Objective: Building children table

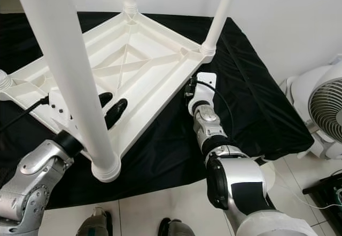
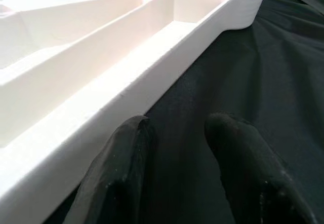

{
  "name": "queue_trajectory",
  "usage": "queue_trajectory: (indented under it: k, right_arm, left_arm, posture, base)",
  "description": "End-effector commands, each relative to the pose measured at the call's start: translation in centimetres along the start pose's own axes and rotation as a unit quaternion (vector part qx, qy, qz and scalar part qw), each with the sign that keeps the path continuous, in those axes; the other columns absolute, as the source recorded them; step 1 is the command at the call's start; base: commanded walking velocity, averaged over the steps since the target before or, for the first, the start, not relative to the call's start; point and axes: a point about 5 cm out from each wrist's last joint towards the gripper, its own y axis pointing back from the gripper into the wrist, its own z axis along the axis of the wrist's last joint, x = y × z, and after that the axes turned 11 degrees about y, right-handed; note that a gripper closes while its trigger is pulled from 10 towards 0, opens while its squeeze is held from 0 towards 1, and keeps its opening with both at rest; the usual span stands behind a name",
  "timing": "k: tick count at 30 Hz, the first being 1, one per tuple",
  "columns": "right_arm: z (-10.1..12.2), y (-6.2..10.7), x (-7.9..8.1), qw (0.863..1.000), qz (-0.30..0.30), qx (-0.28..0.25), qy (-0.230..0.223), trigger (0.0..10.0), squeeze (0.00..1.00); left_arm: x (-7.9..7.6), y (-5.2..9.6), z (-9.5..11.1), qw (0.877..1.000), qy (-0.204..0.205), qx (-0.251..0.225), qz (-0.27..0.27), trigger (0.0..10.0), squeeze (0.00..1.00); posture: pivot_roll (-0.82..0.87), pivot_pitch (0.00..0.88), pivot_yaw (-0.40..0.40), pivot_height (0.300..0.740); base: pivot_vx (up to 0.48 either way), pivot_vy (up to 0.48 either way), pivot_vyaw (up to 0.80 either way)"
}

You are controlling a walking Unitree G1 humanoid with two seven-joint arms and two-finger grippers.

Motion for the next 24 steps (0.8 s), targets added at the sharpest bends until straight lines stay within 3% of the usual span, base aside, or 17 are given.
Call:
queue_trajectory:
  k: [1, 12, 17, 22, 24]
  right_arm:
    - [-0.2, 0.0, 0.1, 1.0, 0.006, 0.011, -0.006, 10.0, 0.0]
    - [0.8, -0.4, 0.6, 0.999, 0.037, 0.005, -0.006, 10.0, 0.0]
    - [1.9, -0.6, 2.6, 0.994, 0.108, -0.013, -0.021, 10.0, 0.0]
    - [2.6, -0.6, 3.7, 0.99, 0.137, -0.03, -0.021, 10.0, 0.0]
    - [3.4, -0.6, 4.9, 0.984, 0.17, -0.046, -0.025, 10.0, 0.0]
  left_arm:
    - [-1.3, -0.4, -0.4, 1.0, 0.006, 0.011, -0.023, 10.0, 0.0]
    - [-3.2, -1.6, 0.2, 0.998, 0.007, 0.003, -0.055, 10.0, 0.0]
    - [-4.4, -2.4, 0.4, 0.997, 0.011, -0.001, -0.071, 10.0, 0.0]
    - [-4.7, -2.7, 0.5, 0.998, 0.009, -0.003, -0.07, 10.0, 0.0]
    - [-4.8, -2.9, 0.8, 0.998, 0.012, -0.01, -0.065, 10.0, 0.0]
  posture:
    - [0.24, 0.21, -0.105, 0.74]
    - [0.24, 0.259, -0.148, 0.74]
    - [0.26, 0.275, -0.167, 0.74]
    - [0.28, 0.277, -0.173, 0.74]
    - [0.29, 0.274, -0.176, 0.74]
  base:
    - [0.0, 0.0, 0.0]
    - [0.0, 0.0, 0.0]
    - [0.0, 0.0, 0.0]
    - [0.0, 0.0, 0.0]
    - [0.0, 0.0, 0.0]
